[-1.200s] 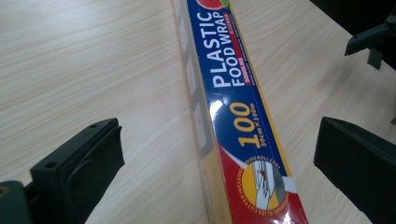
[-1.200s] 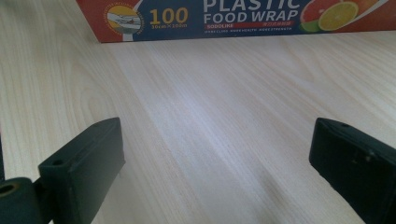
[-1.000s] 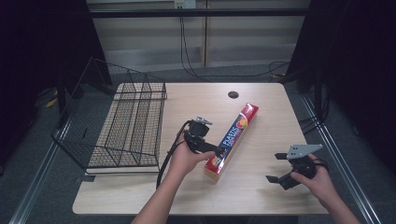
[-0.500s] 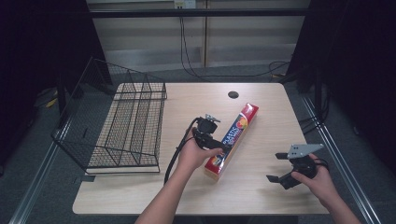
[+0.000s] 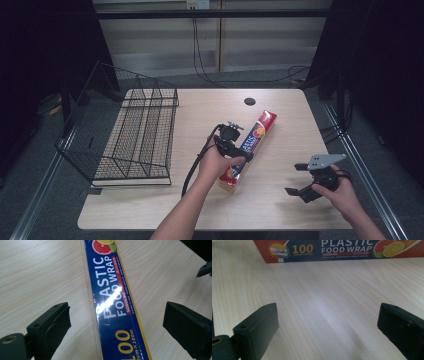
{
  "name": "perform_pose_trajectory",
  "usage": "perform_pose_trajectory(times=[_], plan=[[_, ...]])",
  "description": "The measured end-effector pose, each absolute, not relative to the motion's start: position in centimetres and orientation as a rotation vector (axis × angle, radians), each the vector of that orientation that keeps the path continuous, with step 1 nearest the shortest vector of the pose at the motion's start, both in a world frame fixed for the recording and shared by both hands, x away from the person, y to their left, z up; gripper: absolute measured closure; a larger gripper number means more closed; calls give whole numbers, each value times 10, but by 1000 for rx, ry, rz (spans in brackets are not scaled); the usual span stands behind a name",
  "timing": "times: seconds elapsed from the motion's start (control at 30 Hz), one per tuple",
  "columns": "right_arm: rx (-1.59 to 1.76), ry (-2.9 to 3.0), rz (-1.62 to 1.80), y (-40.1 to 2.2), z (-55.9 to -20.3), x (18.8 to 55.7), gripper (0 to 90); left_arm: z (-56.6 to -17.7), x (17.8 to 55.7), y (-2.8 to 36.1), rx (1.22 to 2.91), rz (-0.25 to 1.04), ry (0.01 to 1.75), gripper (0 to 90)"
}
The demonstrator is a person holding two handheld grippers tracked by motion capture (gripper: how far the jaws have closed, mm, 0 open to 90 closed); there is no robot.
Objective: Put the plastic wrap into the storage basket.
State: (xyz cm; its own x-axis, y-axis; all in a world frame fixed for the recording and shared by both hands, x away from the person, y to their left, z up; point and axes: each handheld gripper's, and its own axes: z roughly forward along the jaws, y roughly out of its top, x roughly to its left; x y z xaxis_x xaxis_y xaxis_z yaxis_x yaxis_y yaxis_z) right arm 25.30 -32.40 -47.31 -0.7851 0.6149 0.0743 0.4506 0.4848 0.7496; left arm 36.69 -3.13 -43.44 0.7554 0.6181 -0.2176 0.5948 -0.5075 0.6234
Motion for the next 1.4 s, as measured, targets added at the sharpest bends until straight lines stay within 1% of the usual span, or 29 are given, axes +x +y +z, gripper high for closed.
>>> perform_pose_trajectory(times=[0.3, 0.47, 0.6, 0.7, 0.77, 0.8, 0.87, 0.97, 1.0, 1.03, 1.17, 1.4], plan=[[916, 2524, 1183, -325, -473, 253, 33, -440, 368, -42, 2270, 31, 903, 90], [912, 2524, 1194, -323, -472, 253, 33, -445, 367, -44, 2310, 57, 892, 116], [904, 2529, 1190, -323, -472, 253, 33, -450, 365, -43, 2327, 54, 905, 144], [910, 2525, 1195, -323, -472, 253, 33, -453, 365, -44, 2343, 43, 906, 170], [908, 2526, 1198, -322, -472, 253, 33, -454, 365, -45, 2359, 53, 907, 219], [905, 2527, 1198, -322, -472, 253, 33, -454, 364, -46, 2356, 52, 922, 226], [903, 2529, 1199, -322, -472, 253, 33, -454, 365, -46, 2372, 47, 916, 290], [897, 2534, 1194, -322, -473, 253, 33, -455, 365, -46, 2360, 7, 933, 314], [896, 2536, 1195, -322, -473, 253, 33, -455, 364, -46, 2345, 8, 946, 341], [894, 2536, 1195, -322, -473, 253, 33, -455, 364, -45, 2359, 6, 938, 347], [897, 2533, 1199, -322, -472, 253, 33, -455, 363, -40, 2335, -26, 994, 370], [901, 2533, 1201, -322, -472, 253, 33, -453, 357, -30, 2358, -20, 1000, 383]])
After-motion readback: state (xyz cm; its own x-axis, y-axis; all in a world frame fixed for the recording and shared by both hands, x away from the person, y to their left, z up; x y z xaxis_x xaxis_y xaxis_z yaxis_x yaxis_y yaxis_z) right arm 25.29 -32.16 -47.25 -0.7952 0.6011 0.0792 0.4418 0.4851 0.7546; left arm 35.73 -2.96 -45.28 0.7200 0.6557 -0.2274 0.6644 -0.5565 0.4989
